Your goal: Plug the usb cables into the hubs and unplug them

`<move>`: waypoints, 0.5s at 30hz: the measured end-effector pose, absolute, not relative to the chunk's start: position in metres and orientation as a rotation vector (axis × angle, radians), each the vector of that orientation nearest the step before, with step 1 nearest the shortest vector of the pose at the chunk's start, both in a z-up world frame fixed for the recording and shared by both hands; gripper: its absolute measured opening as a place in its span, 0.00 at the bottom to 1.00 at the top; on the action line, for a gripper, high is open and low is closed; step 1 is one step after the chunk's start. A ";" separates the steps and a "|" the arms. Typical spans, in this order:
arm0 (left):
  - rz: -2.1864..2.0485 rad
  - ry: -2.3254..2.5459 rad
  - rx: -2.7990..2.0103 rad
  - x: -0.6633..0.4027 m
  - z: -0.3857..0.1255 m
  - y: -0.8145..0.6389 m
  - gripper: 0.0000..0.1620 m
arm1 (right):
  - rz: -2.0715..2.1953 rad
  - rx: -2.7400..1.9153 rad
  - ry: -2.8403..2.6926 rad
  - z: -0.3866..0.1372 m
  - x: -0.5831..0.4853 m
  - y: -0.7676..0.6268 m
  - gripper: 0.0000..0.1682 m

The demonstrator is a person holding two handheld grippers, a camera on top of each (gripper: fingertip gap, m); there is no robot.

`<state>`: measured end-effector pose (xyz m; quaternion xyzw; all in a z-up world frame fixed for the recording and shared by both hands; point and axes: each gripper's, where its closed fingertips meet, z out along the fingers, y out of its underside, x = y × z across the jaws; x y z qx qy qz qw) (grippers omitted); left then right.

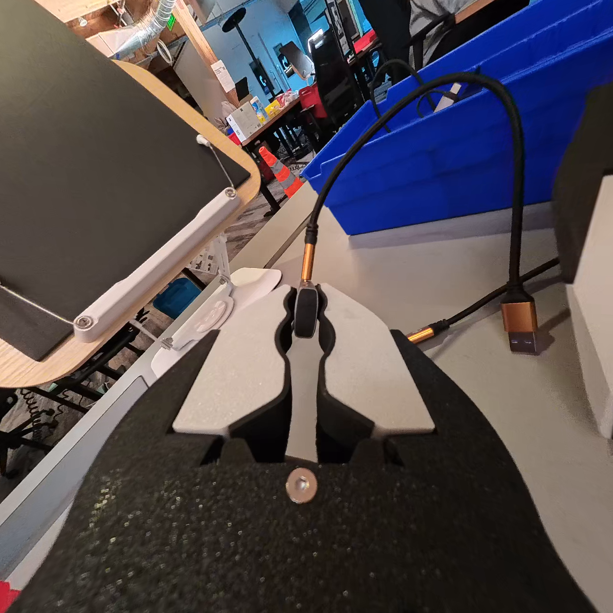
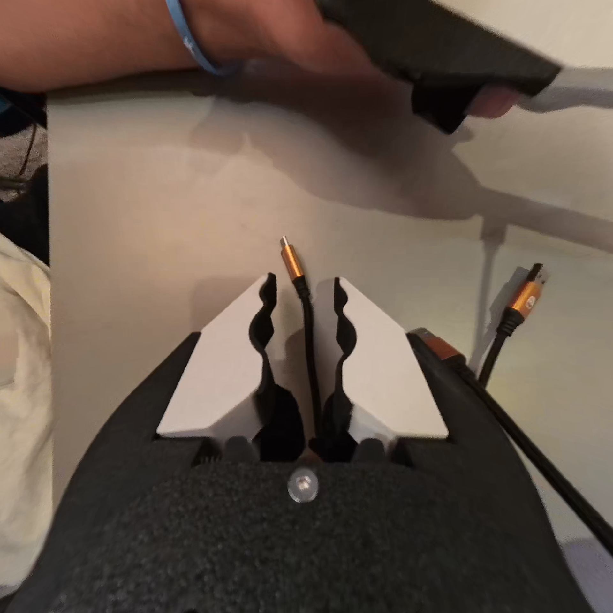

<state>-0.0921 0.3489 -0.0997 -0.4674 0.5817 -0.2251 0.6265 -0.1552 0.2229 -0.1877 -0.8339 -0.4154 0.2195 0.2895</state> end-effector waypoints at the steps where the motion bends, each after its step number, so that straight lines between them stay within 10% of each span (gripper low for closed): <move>1: -0.517 1.335 -1.070 -0.092 -0.100 0.349 0.06 | 0.585 -2.222 -1.127 -0.191 -0.156 0.221 0.18; 4: -0.520 1.344 -1.069 -0.091 -0.101 0.348 0.06 | 0.562 -2.175 -1.116 -0.194 -0.157 0.225 0.05; 15: -0.513 1.416 -1.005 -0.091 -0.103 0.339 0.06 | -0.263 -1.889 -1.109 -0.088 -0.100 0.279 0.03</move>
